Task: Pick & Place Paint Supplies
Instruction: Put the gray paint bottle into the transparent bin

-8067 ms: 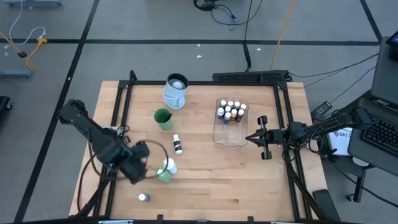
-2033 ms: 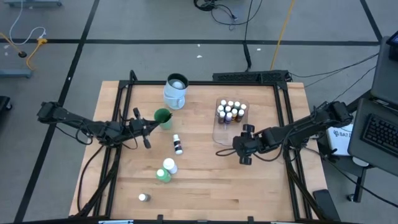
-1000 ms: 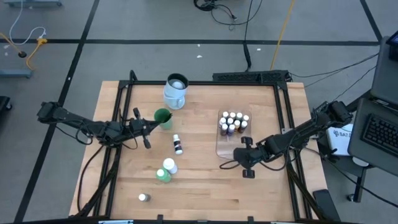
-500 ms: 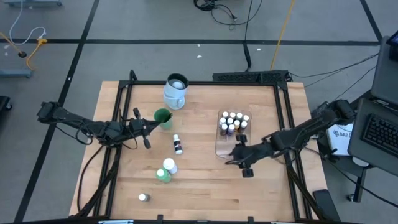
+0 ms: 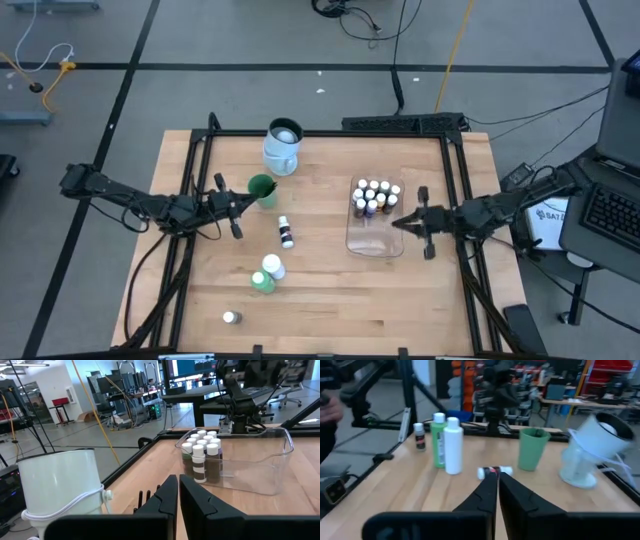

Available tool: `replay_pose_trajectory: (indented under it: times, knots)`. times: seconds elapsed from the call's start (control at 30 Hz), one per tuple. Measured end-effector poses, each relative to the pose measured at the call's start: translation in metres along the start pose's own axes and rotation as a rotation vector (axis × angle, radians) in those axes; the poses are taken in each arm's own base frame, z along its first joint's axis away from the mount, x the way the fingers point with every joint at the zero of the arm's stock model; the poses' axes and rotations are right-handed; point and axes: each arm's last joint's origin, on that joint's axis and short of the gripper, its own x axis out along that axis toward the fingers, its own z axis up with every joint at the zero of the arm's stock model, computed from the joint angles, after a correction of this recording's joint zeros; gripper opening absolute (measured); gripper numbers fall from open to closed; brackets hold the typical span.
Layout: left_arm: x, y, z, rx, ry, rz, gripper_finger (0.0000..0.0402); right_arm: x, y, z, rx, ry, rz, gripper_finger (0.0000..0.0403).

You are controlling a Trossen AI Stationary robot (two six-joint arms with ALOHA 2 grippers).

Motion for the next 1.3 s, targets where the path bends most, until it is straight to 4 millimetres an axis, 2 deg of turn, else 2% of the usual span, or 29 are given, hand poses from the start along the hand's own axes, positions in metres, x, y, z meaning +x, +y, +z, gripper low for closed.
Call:
replay_pose_trajectory:
  times: [0.17, 0.37, 0.47, 0.57, 0.63, 0.73, 0.83, 0.93, 1.07, 1.2, 1.27, 1.3]
  knots:
    - [0.0, 0.0, 0.0, -0.001, -0.001, 0.0, 0.0017, -0.021, -0.011, -0.028, 0.042, -0.089, -0.023, 0.0006]
    - [0.0, 0.0, 0.002, -0.022, -0.02, 0.003, 0.0002, -0.023, -0.011, -0.071, -0.022, -0.128, -0.018, 0.0004]
    - [0.0, 0.0, 0.003, -0.06, -0.028, 0.004, 0.0005, -0.024, -0.011, -0.065, -0.026, -0.212, -0.003, 0.0001]
    - [0.001, 0.001, 0.01, -0.076, -0.023, 0.003, 0.0004, -0.022, -0.01, -0.07, -0.096, -0.167, -0.008, 0.0005]
    - [0.001, 0.001, 0.024, -0.082, 0.017, -0.013, 0.0002, -0.021, -0.01, -0.069, -0.146, -0.169, -0.016, 0.0006]
    - [0.0, 0.0, 0.061, -0.112, 0.121, -0.055, 0.0006, -0.022, -0.01, -0.066, -0.188, -0.198, -0.024, 0.0005]
    - [0.005, -0.005, 0.097, -0.095, 0.254, -0.001, 0.0003, -0.022, -0.01, -0.064, -0.226, -0.219, -0.034, 0.0002]
    - [0.016, -0.021, 0.127, -0.08, 0.432, 0.018, 0.0002, -0.023, -0.011, -0.06, -0.257, -0.262, -0.046, 0.0002]
    - [0.027, -0.061, 0.156, 0.002, 0.689, -0.028, 0.0001, -0.024, -0.011, -0.059, -0.266, -0.274, -0.05, 0.0003]
    - [0.018, -0.103, 0.166, 0.066, 1.076, -0.001, 0.0001, -0.025, -0.011, -0.055, -0.274, -0.31, -0.06, 0.0004]
    - [0.009, -0.129, 0.164, 0.063, 1.184, -0.009, 0.0001, -0.025, -0.011, -0.054, -0.269, -0.325, -0.063, 0.0004]
    - [0.002, -0.142, 0.162, 0.062, 1.215, -0.08, 0.0001, -0.026, -0.011, -0.053, -0.261, -0.331, -0.063, 0.0004]
